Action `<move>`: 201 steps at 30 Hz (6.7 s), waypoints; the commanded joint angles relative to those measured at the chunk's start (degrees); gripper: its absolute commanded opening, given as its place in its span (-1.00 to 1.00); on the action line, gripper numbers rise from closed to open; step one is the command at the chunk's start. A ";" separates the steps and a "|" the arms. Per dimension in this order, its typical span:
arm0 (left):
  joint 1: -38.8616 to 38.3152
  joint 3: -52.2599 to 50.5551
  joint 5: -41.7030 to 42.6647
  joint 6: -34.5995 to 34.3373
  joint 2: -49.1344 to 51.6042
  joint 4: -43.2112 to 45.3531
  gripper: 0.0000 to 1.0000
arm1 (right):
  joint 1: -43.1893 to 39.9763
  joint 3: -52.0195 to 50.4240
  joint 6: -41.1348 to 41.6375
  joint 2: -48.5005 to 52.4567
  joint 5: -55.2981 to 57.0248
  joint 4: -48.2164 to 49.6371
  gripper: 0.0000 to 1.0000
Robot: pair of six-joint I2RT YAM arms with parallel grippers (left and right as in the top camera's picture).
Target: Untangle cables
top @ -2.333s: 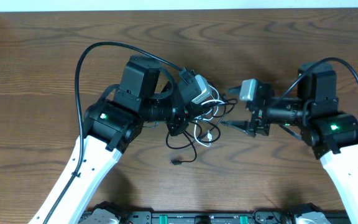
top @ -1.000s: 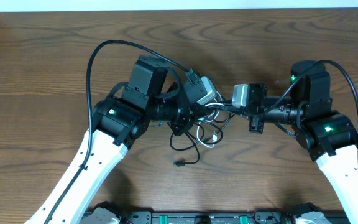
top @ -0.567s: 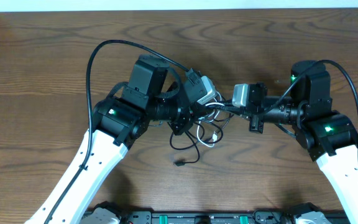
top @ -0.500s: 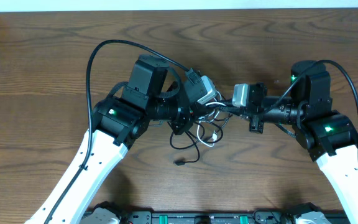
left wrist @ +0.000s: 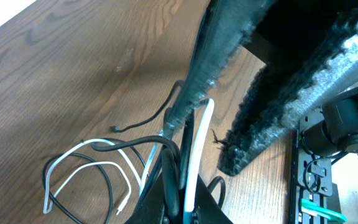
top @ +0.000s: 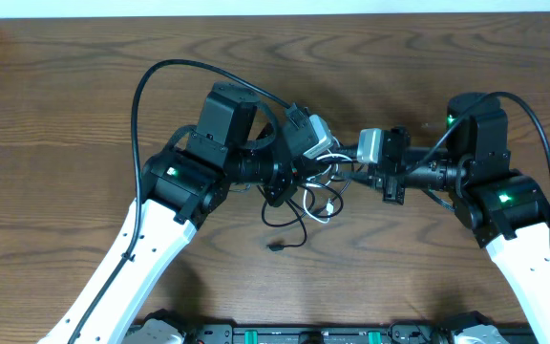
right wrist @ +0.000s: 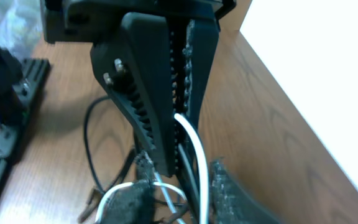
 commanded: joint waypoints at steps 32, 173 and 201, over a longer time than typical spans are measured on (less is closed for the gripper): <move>-0.07 0.04 -4.94 0.74 1.81 0.04 -0.48 | 0.22 0.24 2.14 0.07 -1.66 2.38 -0.98; 5.64 0.04 -57.31 -36.02 4.72 -5.29 0.04 | 7.78 0.24 26.73 39.85 27.50 22.23 0.01; 5.64 0.04 -57.13 -36.02 4.72 -5.07 0.04 | 8.90 0.24 21.03 44.02 27.43 22.62 -0.28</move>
